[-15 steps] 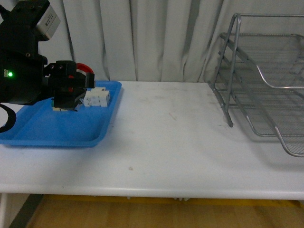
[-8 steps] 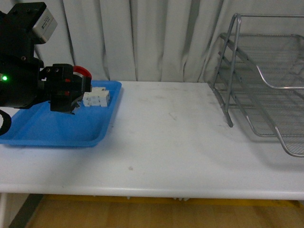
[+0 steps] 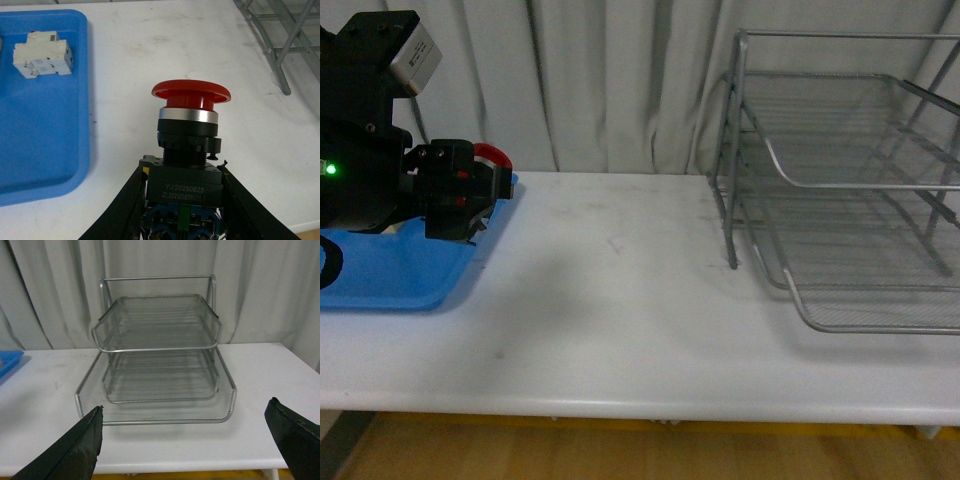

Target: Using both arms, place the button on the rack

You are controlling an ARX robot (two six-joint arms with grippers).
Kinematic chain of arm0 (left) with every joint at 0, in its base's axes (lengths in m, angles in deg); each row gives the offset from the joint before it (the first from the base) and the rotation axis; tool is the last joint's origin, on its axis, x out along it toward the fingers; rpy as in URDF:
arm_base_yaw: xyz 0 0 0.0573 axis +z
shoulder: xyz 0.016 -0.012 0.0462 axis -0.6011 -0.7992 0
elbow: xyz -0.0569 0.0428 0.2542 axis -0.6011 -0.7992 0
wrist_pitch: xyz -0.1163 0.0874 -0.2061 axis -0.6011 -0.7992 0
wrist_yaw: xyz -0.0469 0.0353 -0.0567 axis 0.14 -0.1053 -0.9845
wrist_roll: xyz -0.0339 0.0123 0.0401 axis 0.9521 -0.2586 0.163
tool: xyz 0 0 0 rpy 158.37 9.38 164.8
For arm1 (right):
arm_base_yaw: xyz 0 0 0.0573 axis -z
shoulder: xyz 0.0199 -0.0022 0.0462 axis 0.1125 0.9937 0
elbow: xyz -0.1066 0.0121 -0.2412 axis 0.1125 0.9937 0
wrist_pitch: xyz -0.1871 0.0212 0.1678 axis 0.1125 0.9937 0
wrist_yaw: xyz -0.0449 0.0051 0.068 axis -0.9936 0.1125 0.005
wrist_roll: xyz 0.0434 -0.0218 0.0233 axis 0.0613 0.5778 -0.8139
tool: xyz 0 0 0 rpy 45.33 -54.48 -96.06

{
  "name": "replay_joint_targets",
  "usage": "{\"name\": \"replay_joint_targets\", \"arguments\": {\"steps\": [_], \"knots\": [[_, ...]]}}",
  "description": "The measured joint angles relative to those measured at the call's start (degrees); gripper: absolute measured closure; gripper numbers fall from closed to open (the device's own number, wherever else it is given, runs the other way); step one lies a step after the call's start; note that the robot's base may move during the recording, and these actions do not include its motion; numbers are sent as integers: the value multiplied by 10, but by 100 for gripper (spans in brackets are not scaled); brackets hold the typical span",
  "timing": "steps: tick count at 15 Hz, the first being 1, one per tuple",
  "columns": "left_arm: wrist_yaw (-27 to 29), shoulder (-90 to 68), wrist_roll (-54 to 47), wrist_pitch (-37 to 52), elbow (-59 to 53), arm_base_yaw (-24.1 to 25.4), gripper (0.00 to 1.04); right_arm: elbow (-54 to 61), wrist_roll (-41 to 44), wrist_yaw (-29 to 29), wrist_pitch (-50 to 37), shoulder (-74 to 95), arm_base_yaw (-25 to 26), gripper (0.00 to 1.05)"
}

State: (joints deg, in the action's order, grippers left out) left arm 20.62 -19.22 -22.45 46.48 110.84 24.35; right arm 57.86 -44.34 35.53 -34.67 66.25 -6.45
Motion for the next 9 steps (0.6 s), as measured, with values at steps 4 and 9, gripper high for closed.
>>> {"name": "replay_joint_targets", "arguments": {"steps": [4, 9], "knots": [[5, 0, -3, 0, 0, -3, 69, 0, 0, 0, 2, 0, 0, 6], [1, -1, -3, -1, 1, -5, 69, 0, 0, -1, 3, 0, 0, 6]]}}
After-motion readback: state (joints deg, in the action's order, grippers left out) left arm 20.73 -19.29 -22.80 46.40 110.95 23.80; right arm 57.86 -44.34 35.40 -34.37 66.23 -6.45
